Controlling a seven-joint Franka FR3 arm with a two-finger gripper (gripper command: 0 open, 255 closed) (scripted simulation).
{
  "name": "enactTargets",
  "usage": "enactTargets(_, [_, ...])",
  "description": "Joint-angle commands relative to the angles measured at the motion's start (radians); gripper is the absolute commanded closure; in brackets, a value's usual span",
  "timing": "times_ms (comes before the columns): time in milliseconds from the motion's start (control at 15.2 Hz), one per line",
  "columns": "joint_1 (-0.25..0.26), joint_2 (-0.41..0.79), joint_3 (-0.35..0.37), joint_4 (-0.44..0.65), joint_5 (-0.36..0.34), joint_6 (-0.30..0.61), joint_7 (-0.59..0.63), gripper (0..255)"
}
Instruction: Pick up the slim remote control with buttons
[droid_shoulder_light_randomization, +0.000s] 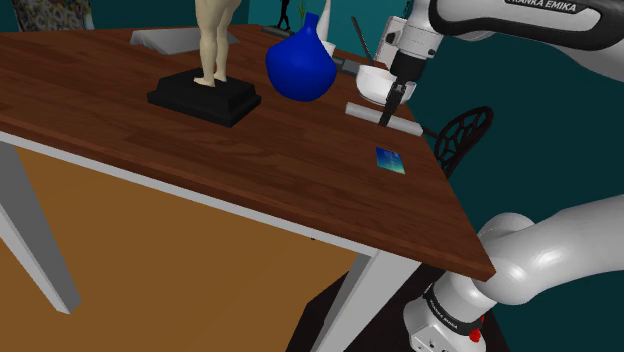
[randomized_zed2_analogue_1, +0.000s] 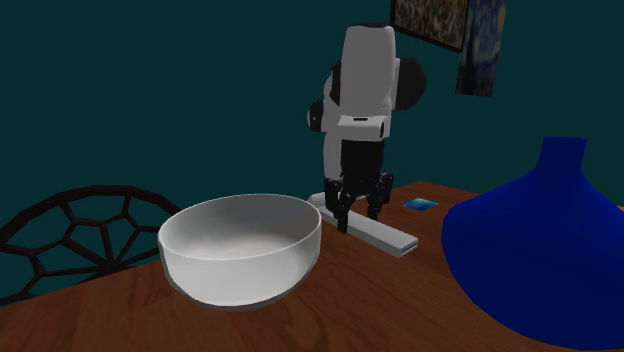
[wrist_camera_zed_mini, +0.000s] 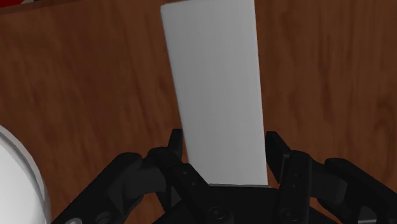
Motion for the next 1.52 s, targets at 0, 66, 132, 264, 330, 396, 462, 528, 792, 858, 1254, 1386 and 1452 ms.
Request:
enactTargets(0, [0.000,0.000,0.001,-0.004,0.000,0.003,0.001,255])
enactTargets(66, [0.000,-0.002,0.001,-0.005,0.000,0.003,0.001,255])
enactTargets(132, [0.000,-0.002,0.000,-0.006,0.000,0.003,0.000,255])
enactTargets(264, [0.000,-0.002,0.000,-0.006,0.000,0.003,0.001,255])
enactTargets(330, [0.000,-0.003,0.000,-0.006,0.000,0.003,0.000,255])
enactTargets(396, [0.000,-0.002,0.000,-0.006,0.000,0.003,0.000,255])
enactTargets(462, [0.000,-0.002,0.000,-0.005,0.000,0.003,0.000,255])
enactTargets(528, [0.000,-0.003,-0.001,-0.007,0.000,0.004,-0.001,255])
enactTargets(792, [0.000,0.010,0.001,0.057,0.001,-0.048,-0.002,255])
enactTargets(858, [0.000,0.013,0.001,0.074,0.002,-0.061,-0.003,255])
enactTargets(1254, [0.002,0.039,0.002,0.178,0.004,-0.140,-0.006,255])
enactTargets(1386, [0.002,0.050,0.003,0.215,0.004,-0.166,-0.007,255])
enactTargets(1452, [0.002,0.055,0.003,0.234,0.005,-0.179,-0.007,255])
